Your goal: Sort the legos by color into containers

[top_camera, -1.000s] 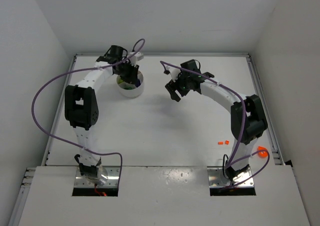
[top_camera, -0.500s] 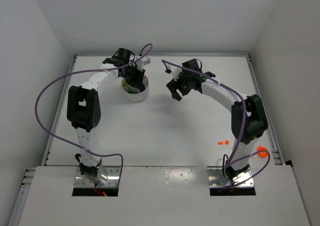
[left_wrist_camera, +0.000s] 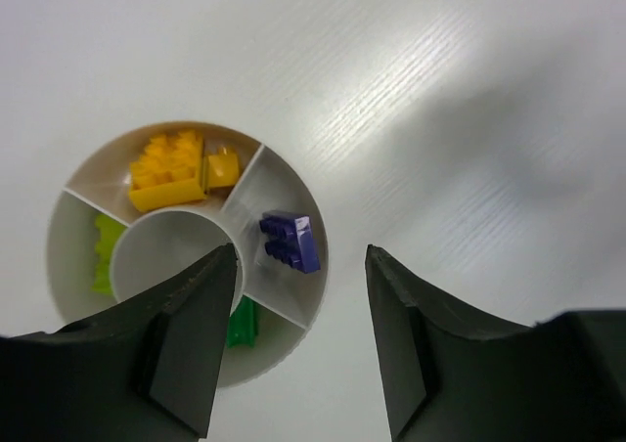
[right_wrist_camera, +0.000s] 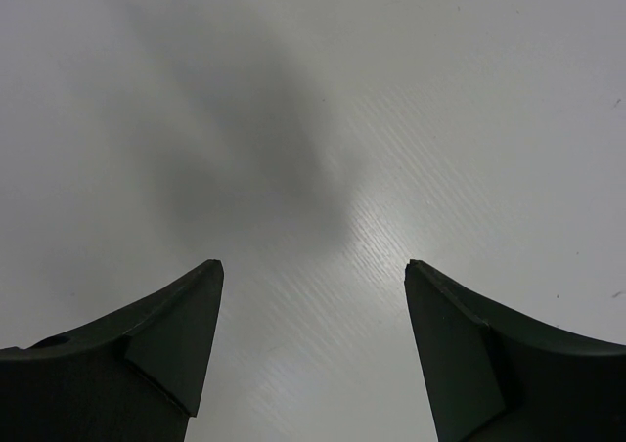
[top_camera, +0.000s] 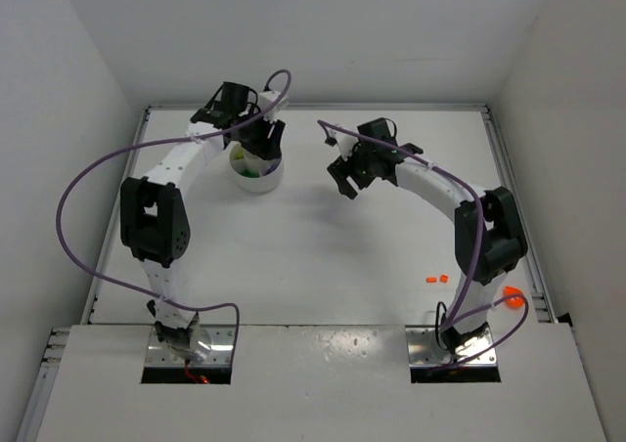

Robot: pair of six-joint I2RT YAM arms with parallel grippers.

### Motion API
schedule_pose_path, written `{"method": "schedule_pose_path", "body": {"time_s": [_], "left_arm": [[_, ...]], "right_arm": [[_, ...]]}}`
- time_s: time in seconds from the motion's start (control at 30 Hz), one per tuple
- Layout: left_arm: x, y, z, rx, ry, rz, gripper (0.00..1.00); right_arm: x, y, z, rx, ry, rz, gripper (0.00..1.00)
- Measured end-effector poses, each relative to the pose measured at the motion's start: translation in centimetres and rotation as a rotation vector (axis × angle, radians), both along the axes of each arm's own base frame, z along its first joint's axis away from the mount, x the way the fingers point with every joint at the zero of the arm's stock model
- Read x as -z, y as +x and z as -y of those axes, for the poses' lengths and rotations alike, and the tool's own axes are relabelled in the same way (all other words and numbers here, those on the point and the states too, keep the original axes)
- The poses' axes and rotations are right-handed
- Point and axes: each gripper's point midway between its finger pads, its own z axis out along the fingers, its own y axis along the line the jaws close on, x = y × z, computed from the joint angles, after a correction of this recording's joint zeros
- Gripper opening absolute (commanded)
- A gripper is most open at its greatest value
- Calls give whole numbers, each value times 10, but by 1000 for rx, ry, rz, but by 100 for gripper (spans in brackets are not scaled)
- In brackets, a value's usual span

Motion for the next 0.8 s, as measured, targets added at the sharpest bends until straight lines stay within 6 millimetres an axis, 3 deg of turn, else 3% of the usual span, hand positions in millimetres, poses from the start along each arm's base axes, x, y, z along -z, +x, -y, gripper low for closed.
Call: {"method": "schedule_pose_path", "body": {"time_s": [0.1, 0.2, 0.3, 0.47, 0.57, 0.63, 0.7, 0.8], "left_arm": [[-23, 7, 1, -19, -23, 69, 61], [-44, 13, 0, -67, -46, 123, 48], [-61, 18, -4, -120, -53, 170, 43], [-82, 15, -2, -137, -34, 236, 42], [-86, -2, 5, -98, -6, 273, 51], [-83, -19, 8, -66, 12, 284, 55], [-79, -33, 12, -35, 25, 287, 71], [-68, -46, 14, -11, 35, 283, 80]], "right_arm": [[-5, 0, 3, 12, 1, 15, 74], [-11, 3, 5, 30, 9, 34, 71], [-15, 7, 12, 62, 21, 43, 68], [-9, 4, 55, 155, 7, 11, 58], [-1, -14, 94, 198, -27, -29, 53], [4, -38, 123, 197, -72, -53, 52], [6, -62, 148, 178, -120, -71, 51], [6, -97, 176, 142, -195, -113, 51]]}}
